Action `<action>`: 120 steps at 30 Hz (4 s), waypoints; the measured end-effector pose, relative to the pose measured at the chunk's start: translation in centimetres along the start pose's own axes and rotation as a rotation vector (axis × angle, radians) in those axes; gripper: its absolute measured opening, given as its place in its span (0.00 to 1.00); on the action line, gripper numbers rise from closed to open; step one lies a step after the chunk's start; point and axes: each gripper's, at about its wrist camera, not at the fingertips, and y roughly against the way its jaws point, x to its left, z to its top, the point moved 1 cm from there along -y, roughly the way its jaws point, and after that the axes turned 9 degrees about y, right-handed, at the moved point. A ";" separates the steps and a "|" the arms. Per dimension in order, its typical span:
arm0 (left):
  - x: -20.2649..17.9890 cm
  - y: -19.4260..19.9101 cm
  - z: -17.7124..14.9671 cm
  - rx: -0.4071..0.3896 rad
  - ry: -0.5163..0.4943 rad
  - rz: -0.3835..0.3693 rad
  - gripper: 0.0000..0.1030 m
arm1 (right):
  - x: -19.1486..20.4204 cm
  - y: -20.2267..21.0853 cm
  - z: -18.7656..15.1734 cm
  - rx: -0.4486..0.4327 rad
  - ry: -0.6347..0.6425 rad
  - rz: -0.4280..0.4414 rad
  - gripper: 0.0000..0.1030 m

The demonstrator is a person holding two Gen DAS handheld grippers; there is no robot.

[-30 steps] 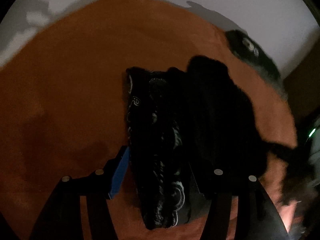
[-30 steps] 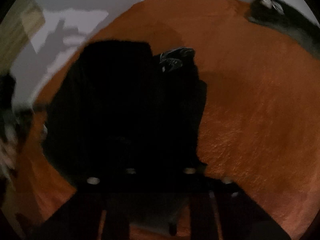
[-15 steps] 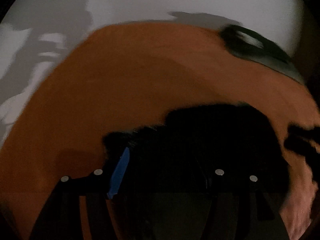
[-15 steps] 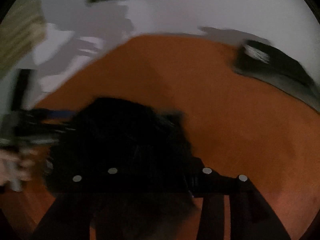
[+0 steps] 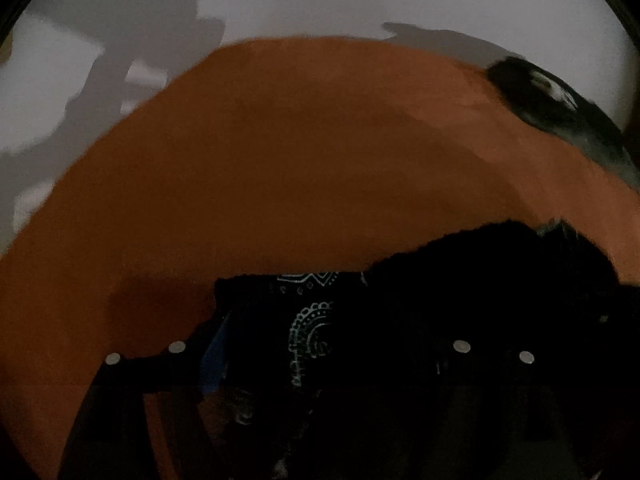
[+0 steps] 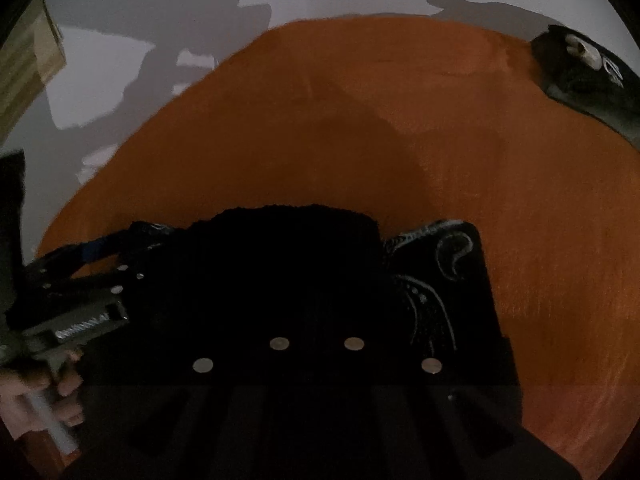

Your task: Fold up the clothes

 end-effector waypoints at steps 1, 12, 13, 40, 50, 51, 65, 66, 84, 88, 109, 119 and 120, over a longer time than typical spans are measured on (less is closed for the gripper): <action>0.0 0.3 -0.2 -0.009 -0.021 -0.001 0.76 | -0.5 0.5 -0.8 -0.002 -0.016 0.007 0.00; 0.7 13.0 -10.0 0.085 -0.094 -0.199 0.76 | -0.4 12.7 -9.7 -0.053 -0.164 -0.023 0.01; 1.4 13.5 -12.1 0.107 -0.073 -0.202 0.76 | 0.0 13.0 -11.1 -0.035 -0.159 -0.029 0.01; 6.4 13.8 -15.5 0.027 0.075 -0.161 0.54 | -4.9 13.8 -15.1 -0.009 -0.185 0.067 0.22; 2.0 11.9 -17.6 -0.109 -0.219 -0.231 0.54 | -2.0 9.6 -14.1 0.013 0.015 0.023 0.26; 2.1 11.6 -17.5 -0.101 -0.208 -0.239 0.51 | -1.9 10.4 -14.5 0.004 0.016 0.037 0.17; 5.0 12.8 -16.4 -0.101 -0.180 -0.275 0.01 | -2.4 12.5 -15.5 -0.055 -0.069 0.055 0.06; 5.1 12.4 -16.6 -0.086 -0.186 -0.274 0.01 | -2.3 12.2 -15.5 -0.045 -0.065 0.053 0.06; 3.4 12.1 -20.3 0.013 -0.206 -0.332 0.35 | -3.0 12.0 -16.7 -0.011 -0.079 0.109 0.11; 3.6 12.3 -20.3 0.003 -0.196 -0.334 0.35 | -3.1 12.1 -16.9 -0.014 -0.083 0.112 0.11; 4.2 12.6 -18.9 -0.080 -0.190 -0.373 0.01 | -3.1 12.1 -17.0 -0.007 -0.075 0.112 0.11; 4.2 12.7 -19.6 -0.101 -0.160 -0.251 0.00 | -2.5 12.5 -17.3 -0.011 0.003 0.054 0.01; 4.2 13.1 -19.5 -0.108 -0.159 -0.256 0.00 | -2.4 12.6 -17.4 -0.018 0.013 0.053 0.01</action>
